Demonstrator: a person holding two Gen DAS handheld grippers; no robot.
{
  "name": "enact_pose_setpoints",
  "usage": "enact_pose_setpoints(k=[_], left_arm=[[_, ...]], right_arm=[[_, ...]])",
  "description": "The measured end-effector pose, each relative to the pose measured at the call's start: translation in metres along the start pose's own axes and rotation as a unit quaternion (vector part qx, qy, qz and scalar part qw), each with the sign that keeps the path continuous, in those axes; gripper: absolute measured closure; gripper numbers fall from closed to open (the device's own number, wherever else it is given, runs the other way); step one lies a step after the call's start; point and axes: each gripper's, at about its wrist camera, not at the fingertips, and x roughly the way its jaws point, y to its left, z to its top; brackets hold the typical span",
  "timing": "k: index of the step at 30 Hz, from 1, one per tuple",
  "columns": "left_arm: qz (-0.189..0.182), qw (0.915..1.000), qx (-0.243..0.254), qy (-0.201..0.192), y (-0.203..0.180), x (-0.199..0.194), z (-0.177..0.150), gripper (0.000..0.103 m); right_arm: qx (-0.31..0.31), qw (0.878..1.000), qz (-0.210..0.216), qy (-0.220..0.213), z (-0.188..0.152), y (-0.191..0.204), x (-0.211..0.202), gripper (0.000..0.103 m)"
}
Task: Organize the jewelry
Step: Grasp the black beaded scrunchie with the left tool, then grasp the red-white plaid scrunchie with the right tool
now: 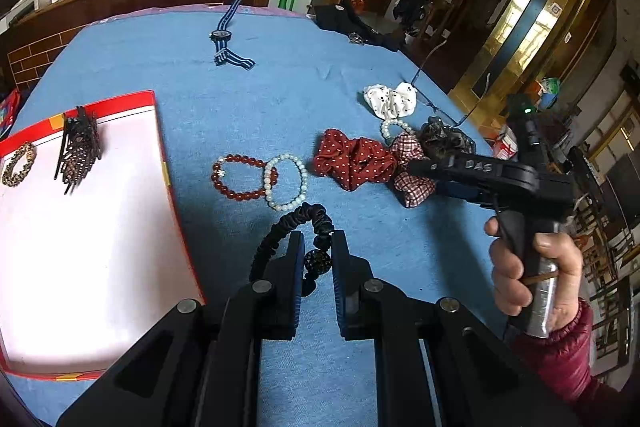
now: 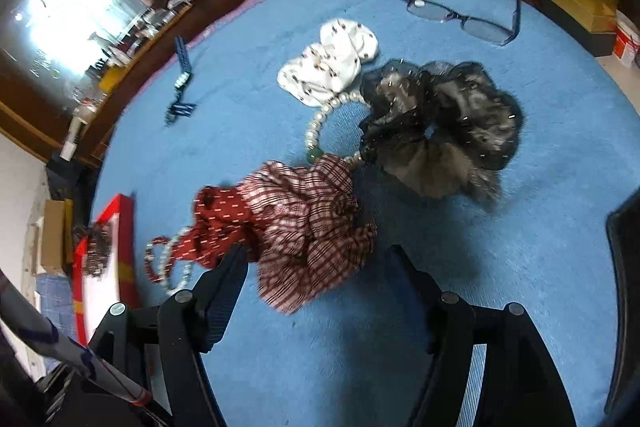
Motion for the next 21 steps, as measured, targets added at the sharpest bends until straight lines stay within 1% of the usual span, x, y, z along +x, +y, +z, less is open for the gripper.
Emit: enact_pose_setpoints(k=[1, 2, 3, 4, 5, 6, 7, 9, 15, 18, 21], left_arm=[[0.002, 1.0, 0.001, -0.001, 0.0, -0.001, 0.0, 0.09], [0.004, 1.0, 0.003, -0.001, -0.001, -0.001, -0.001, 0.09], [0.006, 1.0, 0.004, -0.001, -0.001, -0.001, -0.001, 0.09], [0.008, 1.0, 0.005, -0.001, -0.002, -0.001, -0.001, 0.09], [0.009, 0.9999, 0.006, 0.0, -0.003, -0.001, -0.001, 0.09], [0.009, 0.9999, 0.007, -0.001, -0.004, -0.001, -0.002, 0.09], [0.008, 0.9999, 0.008, -0.001, -0.005, 0.0, -0.002, 0.09], [0.008, 0.9999, 0.012, -0.003, -0.009, 0.0, -0.004, 0.09], [0.009, 0.9998, 0.019, -0.005, -0.016, 0.0, -0.01, 0.09], [0.007, 0.9997, 0.02, -0.008, -0.017, -0.002, -0.012, 0.09], [0.006, 0.9998, 0.019, -0.011, -0.017, -0.005, -0.014, 0.09]], right_arm=[[-0.001, 1.0, -0.002, 0.002, 0.0, 0.0, 0.003, 0.032], [-0.01, 1.0, -0.015, -0.01, -0.001, 0.001, 0.003, 0.041], [-0.015, 1.0, -0.02, -0.01, -0.002, 0.001, 0.003, 0.061], [-0.016, 1.0, -0.015, -0.003, -0.002, 0.0, 0.005, 0.075], [-0.013, 1.0, -0.004, 0.0, -0.003, -0.002, 0.004, 0.079], [-0.012, 1.0, -0.002, -0.004, -0.004, -0.003, 0.001, 0.086], [-0.017, 1.0, -0.004, -0.011, -0.005, -0.003, -0.003, 0.089], [-0.023, 0.999, -0.003, -0.024, -0.01, -0.003, -0.014, 0.09], [-0.031, 0.998, 0.027, -0.057, -0.025, 0.001, -0.054, 0.09], [-0.048, 0.996, 0.033, -0.07, -0.033, 0.011, -0.07, 0.09], [-0.062, 0.995, 0.034, -0.073, -0.041, 0.02, -0.075, 0.089]])
